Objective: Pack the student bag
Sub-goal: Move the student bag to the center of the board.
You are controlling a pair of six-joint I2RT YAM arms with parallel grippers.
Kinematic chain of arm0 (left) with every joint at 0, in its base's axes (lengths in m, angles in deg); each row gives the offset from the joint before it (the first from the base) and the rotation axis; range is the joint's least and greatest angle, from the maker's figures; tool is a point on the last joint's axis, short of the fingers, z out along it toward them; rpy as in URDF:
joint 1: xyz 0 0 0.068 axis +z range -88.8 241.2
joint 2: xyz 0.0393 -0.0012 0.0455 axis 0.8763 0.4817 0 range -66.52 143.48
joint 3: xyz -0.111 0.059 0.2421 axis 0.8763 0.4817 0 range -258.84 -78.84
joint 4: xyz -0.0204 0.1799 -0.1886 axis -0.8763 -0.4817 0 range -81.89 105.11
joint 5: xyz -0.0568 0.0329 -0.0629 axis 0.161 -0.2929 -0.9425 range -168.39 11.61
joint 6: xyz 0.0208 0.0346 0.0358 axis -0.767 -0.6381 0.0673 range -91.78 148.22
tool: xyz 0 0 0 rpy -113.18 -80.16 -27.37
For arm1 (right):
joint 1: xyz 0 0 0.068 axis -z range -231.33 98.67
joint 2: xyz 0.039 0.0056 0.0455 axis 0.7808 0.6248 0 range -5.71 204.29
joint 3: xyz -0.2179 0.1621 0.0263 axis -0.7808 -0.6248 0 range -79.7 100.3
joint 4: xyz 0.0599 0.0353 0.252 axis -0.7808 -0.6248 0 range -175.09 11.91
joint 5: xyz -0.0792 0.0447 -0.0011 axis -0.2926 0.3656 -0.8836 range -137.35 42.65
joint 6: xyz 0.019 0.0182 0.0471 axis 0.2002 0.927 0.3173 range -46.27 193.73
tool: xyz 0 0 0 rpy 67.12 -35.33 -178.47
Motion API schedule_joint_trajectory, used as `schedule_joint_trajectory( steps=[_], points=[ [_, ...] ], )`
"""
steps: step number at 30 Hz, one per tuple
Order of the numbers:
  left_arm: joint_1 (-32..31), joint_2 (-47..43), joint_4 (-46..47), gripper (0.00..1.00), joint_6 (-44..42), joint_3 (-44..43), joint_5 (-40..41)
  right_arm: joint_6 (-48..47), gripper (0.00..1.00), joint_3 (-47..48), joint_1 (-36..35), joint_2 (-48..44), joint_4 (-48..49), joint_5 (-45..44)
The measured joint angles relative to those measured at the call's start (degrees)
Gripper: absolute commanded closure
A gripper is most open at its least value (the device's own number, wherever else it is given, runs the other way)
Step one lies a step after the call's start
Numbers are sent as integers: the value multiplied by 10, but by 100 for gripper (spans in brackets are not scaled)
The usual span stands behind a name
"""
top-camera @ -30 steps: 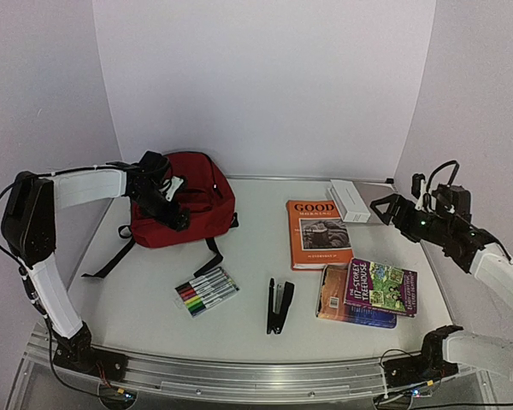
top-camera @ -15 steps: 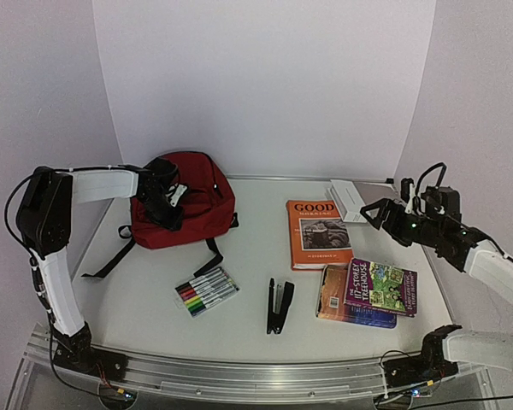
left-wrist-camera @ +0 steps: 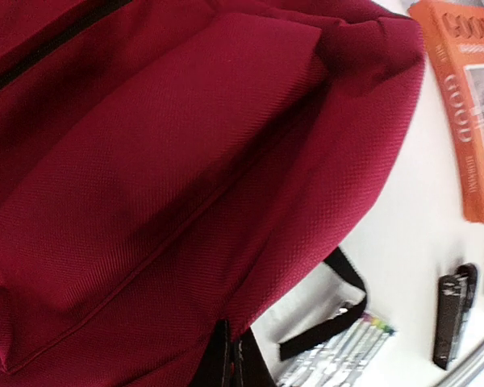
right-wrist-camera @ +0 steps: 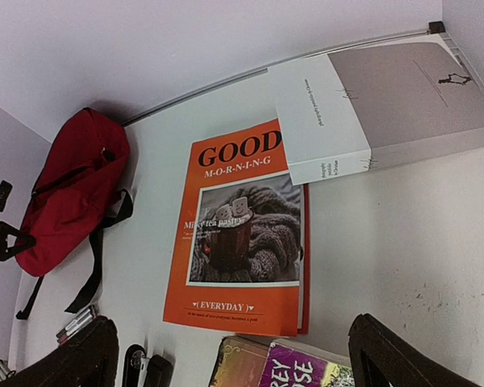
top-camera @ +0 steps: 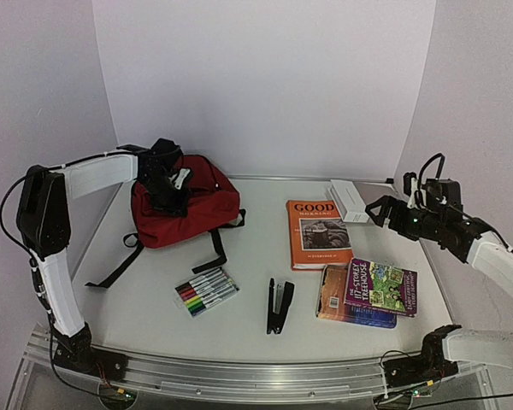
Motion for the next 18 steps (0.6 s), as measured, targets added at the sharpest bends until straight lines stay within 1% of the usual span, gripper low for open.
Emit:
schedule_joint_trajectory(
  steps=[5,9,12,13,14,18],
  points=[
    [-12,-11,-28,100,78,-75,-69,-4,2,20,0,27,-8,-1],
    [-21,-28,-20,100,141,-86,-125,-2,2,20,0,25,-13,-1],
    [-35,-35,9,99,190,-82,-170,4,2,19,0,22,-14,0],
    [-41,-35,19,95,203,-81,-180,6,2,19,0,21,-13,2],
    [-50,-35,32,89,215,-78,-190,8,2,18,-1,22,-14,4],
    [-83,-35,75,51,250,-71,-225,18,2,18,-10,26,-14,12]
  ],
)
